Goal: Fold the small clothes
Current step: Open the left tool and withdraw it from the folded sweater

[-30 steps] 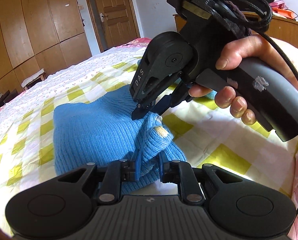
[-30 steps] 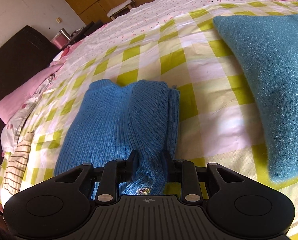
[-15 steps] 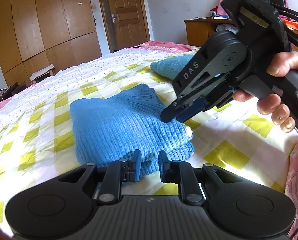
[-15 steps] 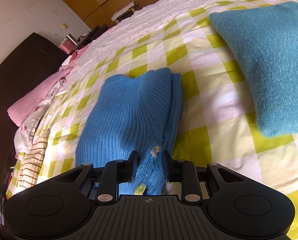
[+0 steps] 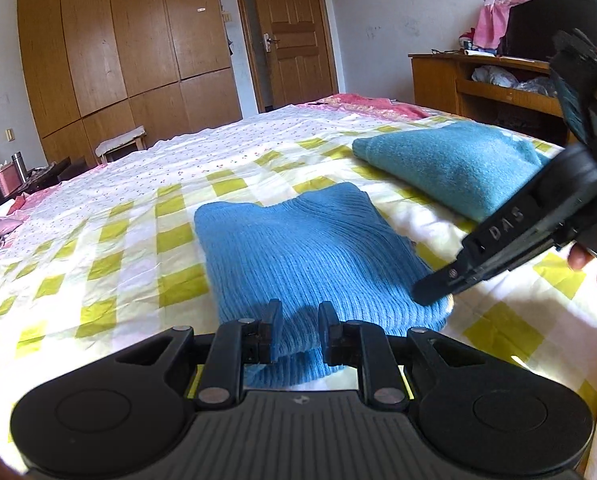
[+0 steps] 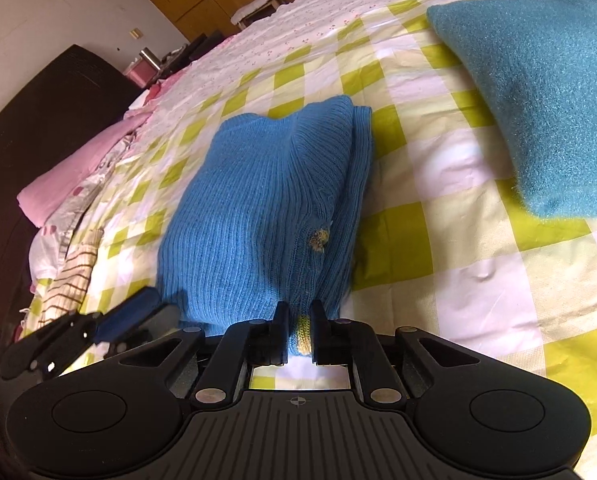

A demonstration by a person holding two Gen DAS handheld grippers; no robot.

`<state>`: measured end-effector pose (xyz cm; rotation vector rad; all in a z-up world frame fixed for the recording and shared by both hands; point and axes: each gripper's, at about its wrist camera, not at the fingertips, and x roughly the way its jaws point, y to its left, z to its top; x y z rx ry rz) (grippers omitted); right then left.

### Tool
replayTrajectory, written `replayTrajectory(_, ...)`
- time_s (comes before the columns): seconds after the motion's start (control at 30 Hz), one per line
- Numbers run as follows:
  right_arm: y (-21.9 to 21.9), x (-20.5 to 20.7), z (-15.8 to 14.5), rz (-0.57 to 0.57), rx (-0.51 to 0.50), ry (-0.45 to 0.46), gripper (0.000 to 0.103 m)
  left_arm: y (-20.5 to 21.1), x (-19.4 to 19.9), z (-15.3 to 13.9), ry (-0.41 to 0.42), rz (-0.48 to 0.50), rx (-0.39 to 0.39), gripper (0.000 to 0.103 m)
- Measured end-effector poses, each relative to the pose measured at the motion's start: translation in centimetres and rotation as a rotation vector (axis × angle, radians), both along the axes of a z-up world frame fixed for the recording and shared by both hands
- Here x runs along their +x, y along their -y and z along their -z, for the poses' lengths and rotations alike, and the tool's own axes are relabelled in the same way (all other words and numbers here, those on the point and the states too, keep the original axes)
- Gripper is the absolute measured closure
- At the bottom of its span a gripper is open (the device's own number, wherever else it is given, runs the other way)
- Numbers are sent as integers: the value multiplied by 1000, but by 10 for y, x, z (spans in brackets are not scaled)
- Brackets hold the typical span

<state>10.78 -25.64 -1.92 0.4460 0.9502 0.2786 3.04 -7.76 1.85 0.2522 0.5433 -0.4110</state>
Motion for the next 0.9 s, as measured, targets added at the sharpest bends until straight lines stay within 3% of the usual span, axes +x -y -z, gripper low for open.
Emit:
replayTrajectory(0.2,-4,-5,11,-31,-23,-27,94,4,26,9,-47,-39,-2,78)
replayTrajectory(0.5,-1,-13,-14,-63,-8,45,89,3,25,2,-45,-29,26,77)
replayTrajectory(0.77,18,-8,-36,23,51,132,83,0,32,-22,-5,-54,-1,77)
replayTrajectory(0.9,24,1,-37,70,24,149,83,4,40,-28,18,-55,6,74)
